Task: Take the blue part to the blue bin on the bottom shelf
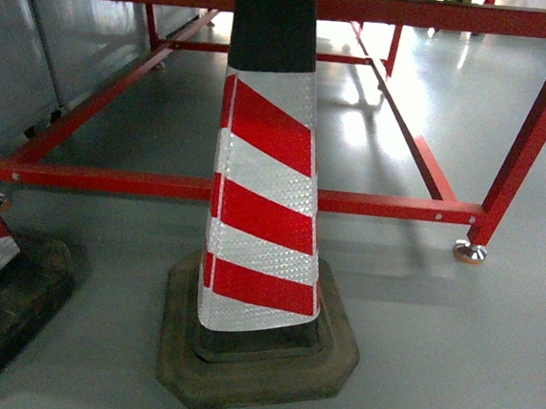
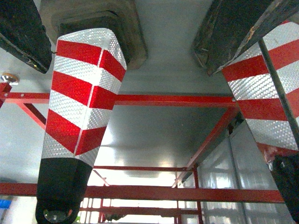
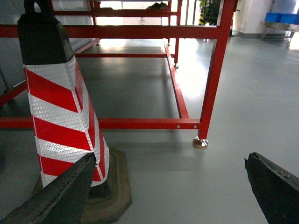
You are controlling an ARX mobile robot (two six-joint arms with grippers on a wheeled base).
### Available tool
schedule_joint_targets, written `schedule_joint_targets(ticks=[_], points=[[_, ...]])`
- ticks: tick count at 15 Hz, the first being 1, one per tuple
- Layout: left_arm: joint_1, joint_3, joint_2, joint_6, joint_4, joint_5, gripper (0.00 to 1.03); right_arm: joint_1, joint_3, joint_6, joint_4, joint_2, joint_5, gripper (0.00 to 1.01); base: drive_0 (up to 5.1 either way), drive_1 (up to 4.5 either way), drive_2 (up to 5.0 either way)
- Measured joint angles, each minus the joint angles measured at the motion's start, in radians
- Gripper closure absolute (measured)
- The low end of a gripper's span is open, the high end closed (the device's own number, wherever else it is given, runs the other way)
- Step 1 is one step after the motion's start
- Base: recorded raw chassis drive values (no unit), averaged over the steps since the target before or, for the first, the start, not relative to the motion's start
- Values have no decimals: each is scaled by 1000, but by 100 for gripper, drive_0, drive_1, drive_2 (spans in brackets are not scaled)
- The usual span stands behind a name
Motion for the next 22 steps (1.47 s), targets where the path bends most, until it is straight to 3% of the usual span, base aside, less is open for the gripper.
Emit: schedule_joint_targets(ticks=[22], points=[[0, 0, 0, 0, 0, 0, 5, 0, 0, 0, 0, 0, 0, 3, 0, 0, 0]])
